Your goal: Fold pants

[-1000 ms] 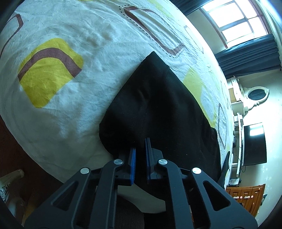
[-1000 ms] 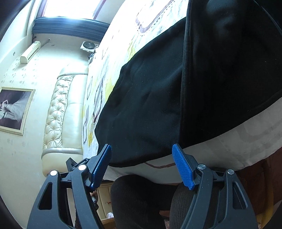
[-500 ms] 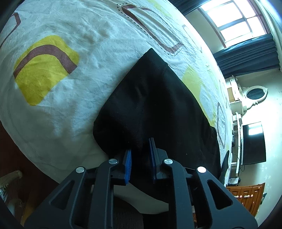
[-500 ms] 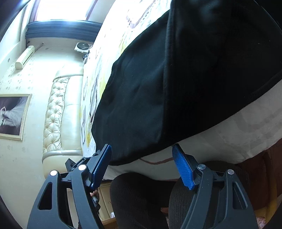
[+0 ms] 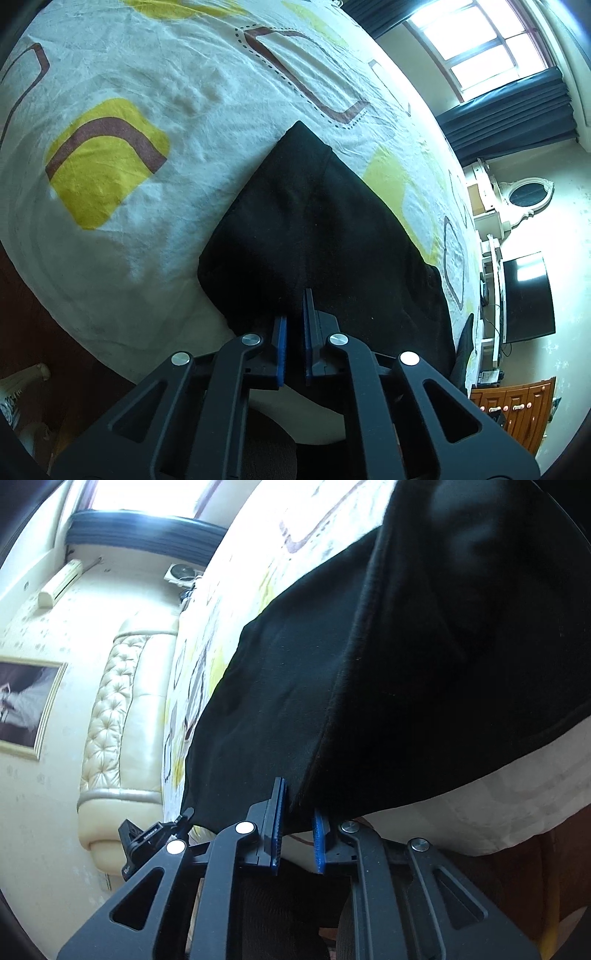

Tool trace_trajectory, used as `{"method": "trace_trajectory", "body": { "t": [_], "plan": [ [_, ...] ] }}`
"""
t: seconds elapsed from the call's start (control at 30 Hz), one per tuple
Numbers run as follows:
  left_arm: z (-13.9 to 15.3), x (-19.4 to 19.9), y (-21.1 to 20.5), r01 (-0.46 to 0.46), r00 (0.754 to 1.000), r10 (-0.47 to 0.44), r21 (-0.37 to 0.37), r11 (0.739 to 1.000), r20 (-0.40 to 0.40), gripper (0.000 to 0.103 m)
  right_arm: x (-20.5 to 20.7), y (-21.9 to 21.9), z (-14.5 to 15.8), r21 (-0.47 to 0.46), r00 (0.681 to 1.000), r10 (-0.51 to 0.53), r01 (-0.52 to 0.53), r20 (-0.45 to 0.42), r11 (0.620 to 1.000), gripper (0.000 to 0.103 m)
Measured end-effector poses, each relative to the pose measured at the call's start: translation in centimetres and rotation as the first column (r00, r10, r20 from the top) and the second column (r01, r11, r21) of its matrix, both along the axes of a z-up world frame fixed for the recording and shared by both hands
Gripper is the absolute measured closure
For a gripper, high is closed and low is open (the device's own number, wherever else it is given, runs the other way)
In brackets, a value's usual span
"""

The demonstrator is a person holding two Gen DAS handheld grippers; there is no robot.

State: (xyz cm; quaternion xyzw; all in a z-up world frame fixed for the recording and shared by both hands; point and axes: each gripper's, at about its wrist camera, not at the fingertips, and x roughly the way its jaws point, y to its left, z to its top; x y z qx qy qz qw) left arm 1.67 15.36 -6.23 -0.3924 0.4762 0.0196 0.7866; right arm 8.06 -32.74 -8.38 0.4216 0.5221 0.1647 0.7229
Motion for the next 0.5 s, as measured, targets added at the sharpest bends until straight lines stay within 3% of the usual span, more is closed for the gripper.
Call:
{"method": "trace_trajectory", "body": {
  "t": [0.13, 0.23, 0.33, 0.4, 0.5],
  "plan": [
    [-2.0, -0.3, -0.4, 0.027, 0.996, -0.024, 0.032, 0.999, -0.087, 0.096, 0.0, -0.4, -2.6, -0.015, 0.995, -0.003, 0.002, -0.098, 1.000, 0.090],
    [-1.8, -0.2, -0.1, 0.020, 0.997, -0.018, 0.021, 1.000, -0.081, 0.093, 0.2, -0.6, -2.4, 0.011, 0.994, 0.008, -0.007, -0.107, 1.000, 0.088],
    [-0.5, -0.8, -0.1, 0.008, 0.999, -0.007, 0.059, 0.998, -0.032, 0.090, 0.0, -1.7, -0.2, 0.003, 0.999, 0.034, -0.034, -0.037, 0.999, 0.073],
    [0.3, -1.4, -0.1, -0.009, 1.000, 0.010, 0.082, 0.997, -0.014, 0.089, -0.6, -3.8, 1.7, -0.035, 0.999, 0.020, -0.018, 0.032, 0.999, 0.056],
    [1.2, -2.4, -0.4, -0.014, 1.000, 0.013, 0.161, 0.987, 0.005, 0.089, -1.7, -10.5, 4.4, -0.187, 0.988, -0.061, 0.087, 0.141, 0.979, 0.052]
  ]
}}
